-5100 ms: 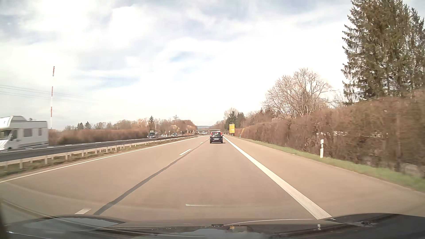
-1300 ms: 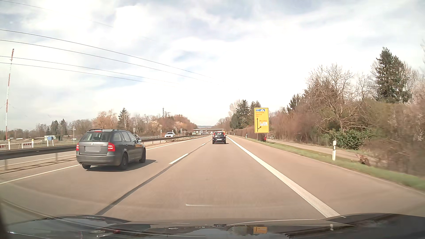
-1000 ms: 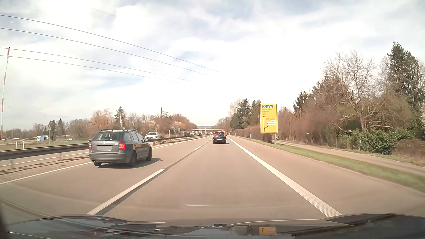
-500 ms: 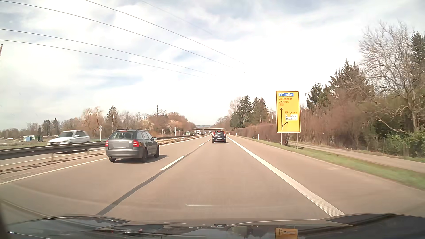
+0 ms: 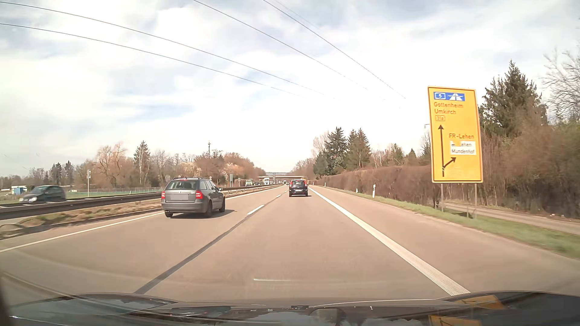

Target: Follow the waypoints while adhering to traffic rules and regulations

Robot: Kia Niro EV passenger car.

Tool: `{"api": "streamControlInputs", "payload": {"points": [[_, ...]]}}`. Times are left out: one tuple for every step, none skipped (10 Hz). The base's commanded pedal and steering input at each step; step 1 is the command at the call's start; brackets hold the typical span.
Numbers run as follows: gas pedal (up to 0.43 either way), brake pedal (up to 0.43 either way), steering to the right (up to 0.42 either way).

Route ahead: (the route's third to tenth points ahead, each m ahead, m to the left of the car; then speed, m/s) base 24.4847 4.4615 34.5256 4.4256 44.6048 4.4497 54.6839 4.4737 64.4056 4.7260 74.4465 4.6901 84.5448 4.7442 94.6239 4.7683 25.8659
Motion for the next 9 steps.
{"api": "streamControlInputs", "payload": {"points": [[0.197,0.000,0.002],[0.197,0.000,0.001],[0.189,0.000,0.002],[0.189,0.000,0.001],[0.177,0.000,0.001],[0.169,0.000,0.001],[0.169,0.000,0.002],[0.169,0.000,0.002],[0.169,0.000,0.002]]}}
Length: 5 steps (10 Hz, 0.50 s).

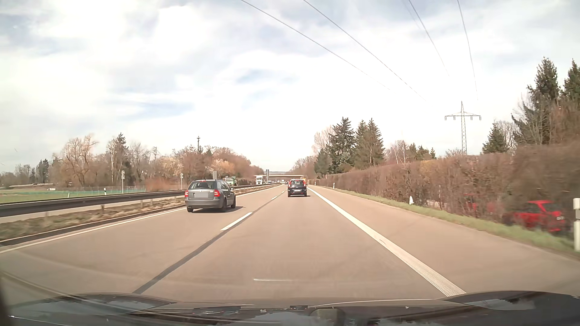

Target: Follow the waypoints while adhering to traffic rules and regulations

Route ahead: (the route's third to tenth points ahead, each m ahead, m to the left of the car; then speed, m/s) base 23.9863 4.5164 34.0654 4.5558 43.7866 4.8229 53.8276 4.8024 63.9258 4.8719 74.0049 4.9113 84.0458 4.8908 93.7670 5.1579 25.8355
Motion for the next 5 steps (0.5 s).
{"api": "streamControlInputs", "payload": {"points": [[0.169,0.000,0.002],[0.169,0.000,0.002],[0.169,0.000,0.002],[0.169,0.000,0.002],[0.157,0.000,0.002]]}}
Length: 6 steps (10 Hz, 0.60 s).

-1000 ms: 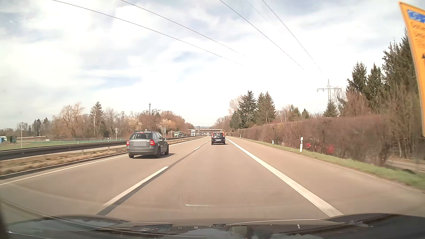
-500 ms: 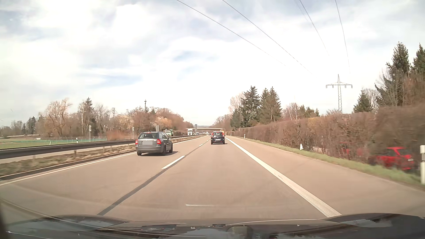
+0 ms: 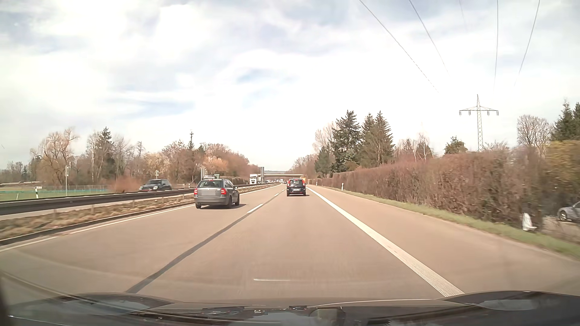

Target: Follow the waypoints while adhering to traffic rules and regulations

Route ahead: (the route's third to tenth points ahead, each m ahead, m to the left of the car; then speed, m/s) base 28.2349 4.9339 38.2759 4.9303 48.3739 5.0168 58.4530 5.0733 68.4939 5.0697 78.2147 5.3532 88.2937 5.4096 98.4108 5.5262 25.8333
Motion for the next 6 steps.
{"api": "streamControlInputs", "payload": {"points": [[0.150,0.000,0.001],[0.150,0.000,0.002],[0.150,0.000,0.001],[0.150,0.000,0.001],[0.150,0.000,0.001],[0.150,0.000,0.002]]}}
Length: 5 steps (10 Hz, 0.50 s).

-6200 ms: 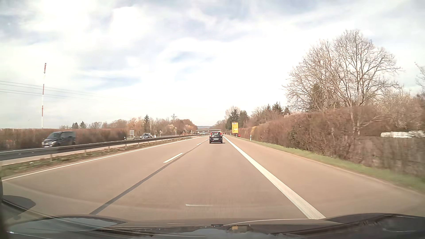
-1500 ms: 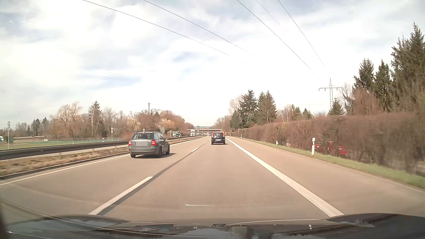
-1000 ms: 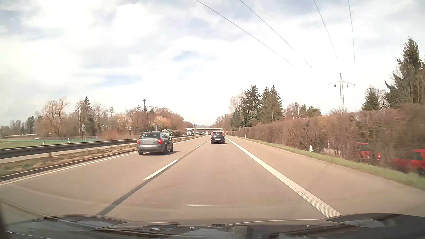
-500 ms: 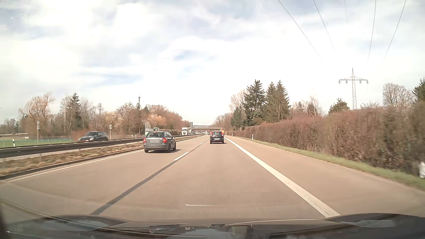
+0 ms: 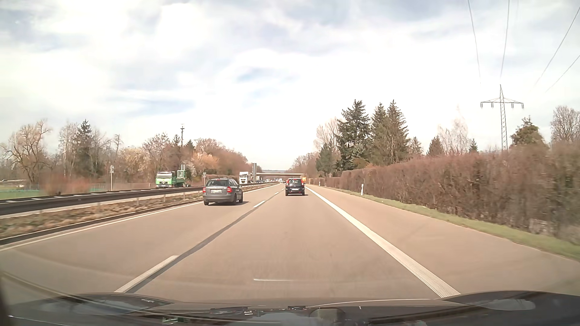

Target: Follow the waypoints while adhering to traffic rules and regulations

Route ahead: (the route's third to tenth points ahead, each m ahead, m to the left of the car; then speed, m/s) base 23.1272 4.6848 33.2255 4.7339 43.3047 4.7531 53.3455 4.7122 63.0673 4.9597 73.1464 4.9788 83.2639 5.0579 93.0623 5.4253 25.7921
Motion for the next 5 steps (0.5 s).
{"api": "streamControlInputs", "payload": {"points": [[0.150,0.000,0.001],[0.138,0.000,0.001],[0.130,0.000,0.001],[0.130,0.000,0.001],[0.130,0.000,0.001]]}}
